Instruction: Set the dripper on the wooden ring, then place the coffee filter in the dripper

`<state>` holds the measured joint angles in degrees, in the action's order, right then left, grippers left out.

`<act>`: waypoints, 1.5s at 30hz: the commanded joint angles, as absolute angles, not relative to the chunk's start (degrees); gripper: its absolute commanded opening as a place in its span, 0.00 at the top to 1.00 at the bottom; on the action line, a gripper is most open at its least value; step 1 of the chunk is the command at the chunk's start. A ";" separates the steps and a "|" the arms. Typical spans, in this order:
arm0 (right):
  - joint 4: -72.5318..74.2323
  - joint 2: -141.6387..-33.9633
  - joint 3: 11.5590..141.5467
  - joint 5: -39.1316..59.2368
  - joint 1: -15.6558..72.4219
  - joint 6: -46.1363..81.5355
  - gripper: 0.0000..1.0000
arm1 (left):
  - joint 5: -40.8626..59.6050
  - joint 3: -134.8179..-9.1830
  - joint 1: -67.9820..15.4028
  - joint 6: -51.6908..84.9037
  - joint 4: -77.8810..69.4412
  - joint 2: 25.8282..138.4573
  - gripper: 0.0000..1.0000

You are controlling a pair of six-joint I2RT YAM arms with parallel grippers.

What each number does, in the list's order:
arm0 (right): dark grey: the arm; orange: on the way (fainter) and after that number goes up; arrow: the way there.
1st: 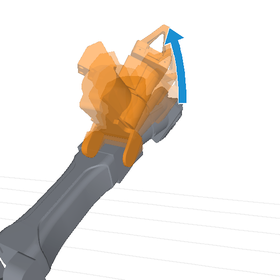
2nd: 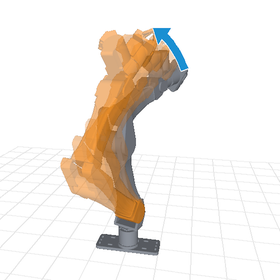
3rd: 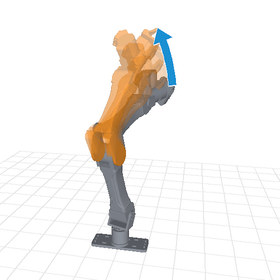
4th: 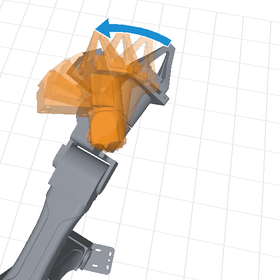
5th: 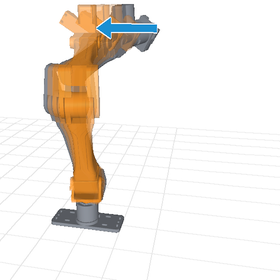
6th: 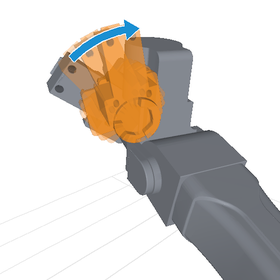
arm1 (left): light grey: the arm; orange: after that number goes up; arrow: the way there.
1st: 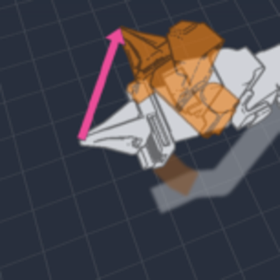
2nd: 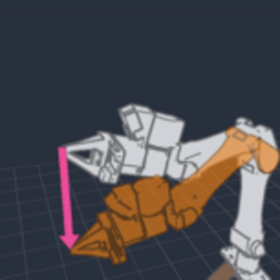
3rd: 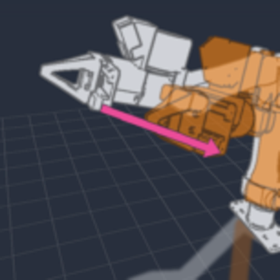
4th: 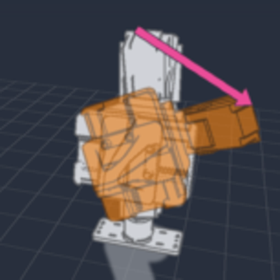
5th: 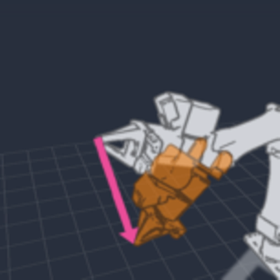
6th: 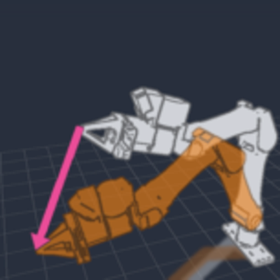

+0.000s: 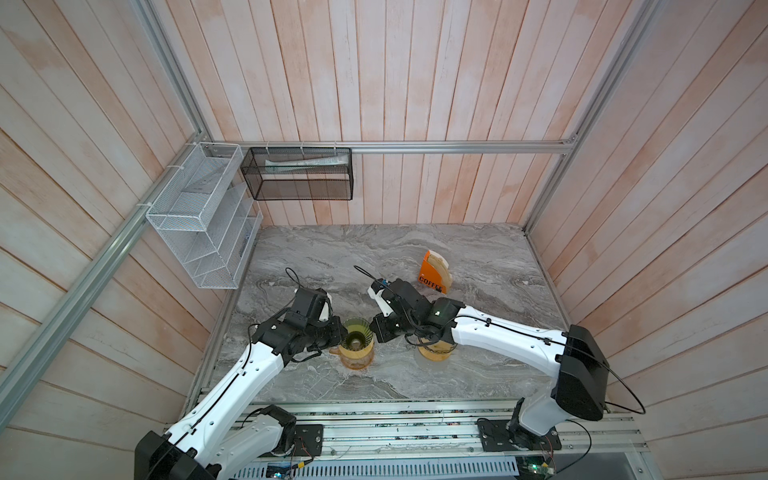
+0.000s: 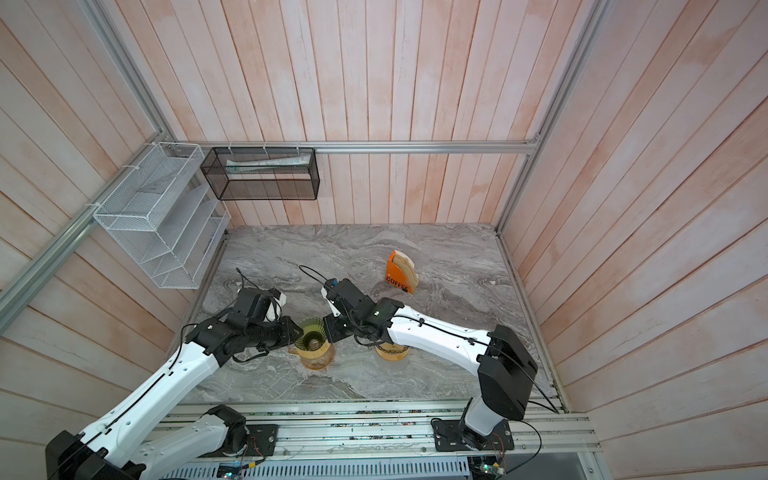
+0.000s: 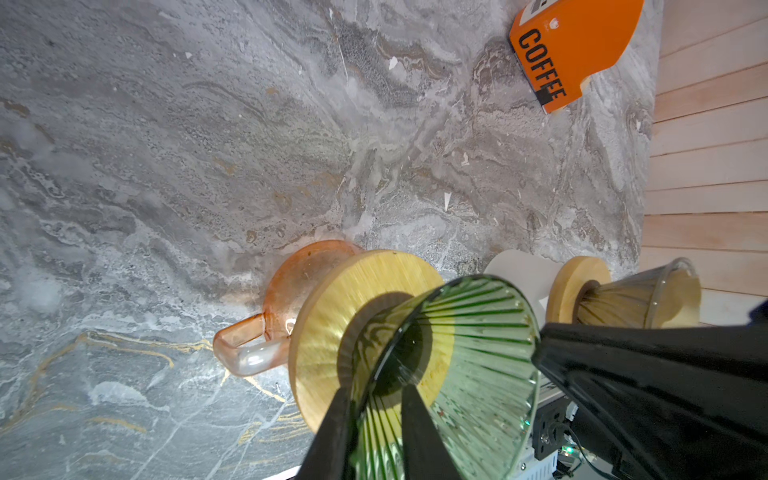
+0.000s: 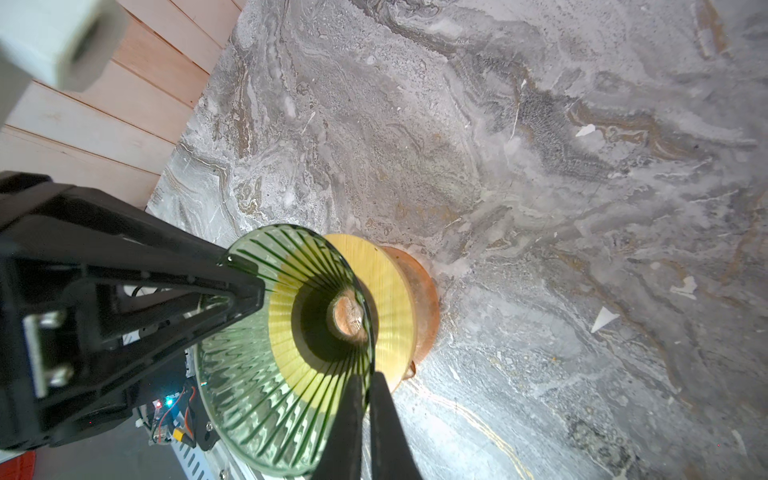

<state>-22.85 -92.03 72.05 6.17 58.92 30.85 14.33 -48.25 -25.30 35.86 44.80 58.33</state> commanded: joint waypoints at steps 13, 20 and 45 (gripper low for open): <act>-25.57 -91.27 72.77 5.27 59.50 31.03 0.85 | 11.16 -52.46 -25.49 35.68 48.60 56.22 0.61; -25.51 -90.30 72.95 4.33 59.46 31.44 0.80 | 7.38 -54.55 -25.49 35.25 51.22 55.00 0.65; -24.06 -91.04 71.50 4.66 61.05 32.78 0.88 | 13.10 -47.77 -25.49 35.16 46.21 53.98 1.00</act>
<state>-24.03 -90.04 72.03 4.99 60.69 32.16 11.99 -49.01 -25.30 35.00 47.97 54.26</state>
